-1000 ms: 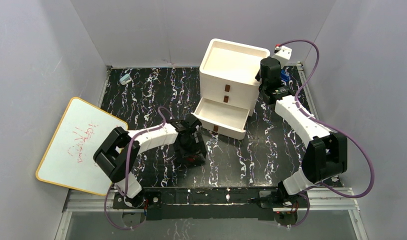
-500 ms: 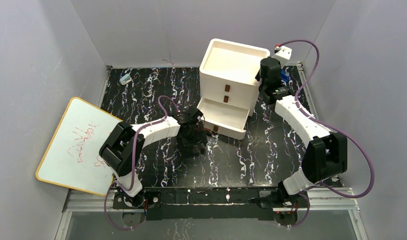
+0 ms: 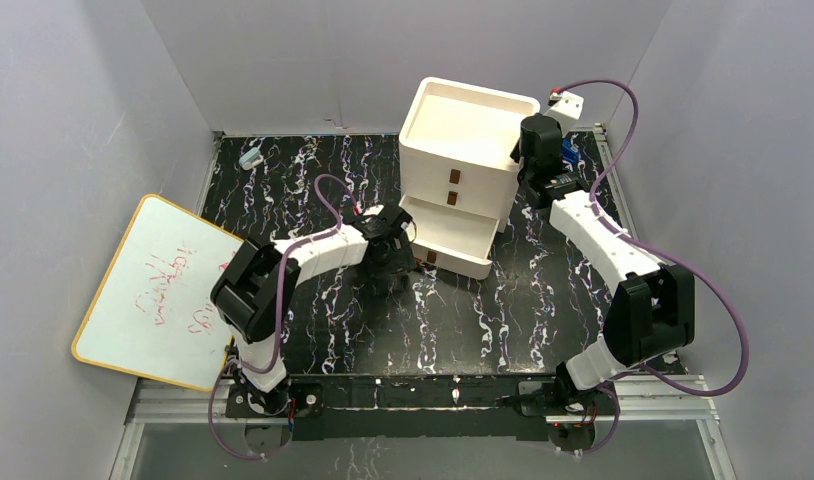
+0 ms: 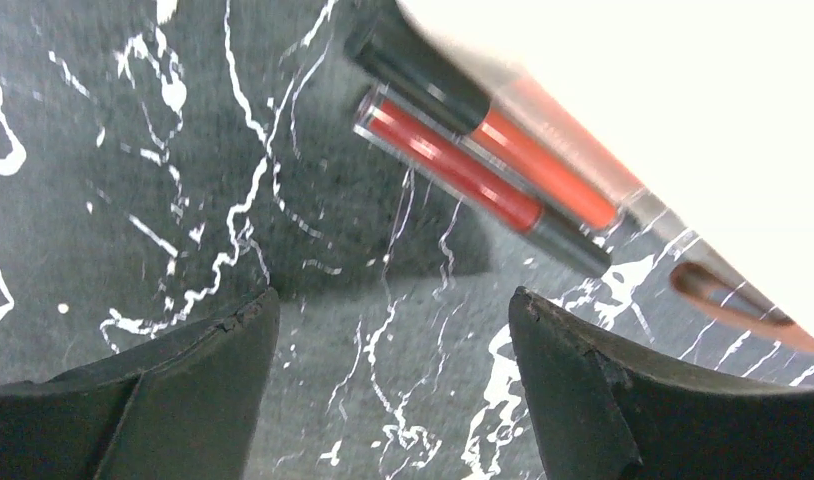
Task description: Organize the makeup
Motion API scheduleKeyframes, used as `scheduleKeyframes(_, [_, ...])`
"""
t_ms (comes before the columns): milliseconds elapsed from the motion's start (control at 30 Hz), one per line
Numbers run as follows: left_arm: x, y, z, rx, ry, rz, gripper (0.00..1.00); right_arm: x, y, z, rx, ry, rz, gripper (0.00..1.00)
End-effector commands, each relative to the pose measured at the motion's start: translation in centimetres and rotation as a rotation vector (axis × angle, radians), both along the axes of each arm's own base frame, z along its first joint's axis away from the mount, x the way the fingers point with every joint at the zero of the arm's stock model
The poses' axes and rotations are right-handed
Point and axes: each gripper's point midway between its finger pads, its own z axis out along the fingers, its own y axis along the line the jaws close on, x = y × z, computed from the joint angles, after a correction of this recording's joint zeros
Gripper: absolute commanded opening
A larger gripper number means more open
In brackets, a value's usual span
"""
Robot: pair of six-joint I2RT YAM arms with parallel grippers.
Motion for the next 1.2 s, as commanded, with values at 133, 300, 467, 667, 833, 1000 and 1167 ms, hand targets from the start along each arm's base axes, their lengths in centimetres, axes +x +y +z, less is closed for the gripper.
scheduleKeyframes(133, [3.4,-0.1,0.1,0.014,-0.101,0.095,0.82,-10.8,2.7,-18.4,-0.118,0.718,0.247,0.01])
scheduleKeyframes(300, [4.2,-0.3,0.3,-0.009,-0.131,0.134,0.82,-11.0,2.8,-18.6,-0.118,0.722,0.252,0.01])
scheduleKeyframes(467, [4.0,-0.3,-0.3,-0.007,-0.106,0.132,0.82,-10.9,2.7,-18.6,-0.118,0.722,0.251,0.01])
scheduleKeyframes(667, [3.3,1.5,-1.4,0.104,-0.047,0.165,0.82,-10.9,2.7,-18.8,-0.117,0.724,0.246,0.01])
scheduleKeyframes(833, [2.4,1.4,-2.9,0.126,0.031,0.171,0.83,-11.0,2.7,-18.8,-0.119,0.723,0.243,0.01])
scheduleKeyframes(1000, [1.2,1.4,-3.9,0.125,0.097,0.179,0.83,-11.0,2.6,-18.8,-0.122,0.725,0.24,0.01])
scheduleKeyframes(1167, [-0.7,2.4,-4.2,0.132,0.136,0.191,0.83,-11.1,2.5,-19.0,-0.122,0.729,0.239,0.01])
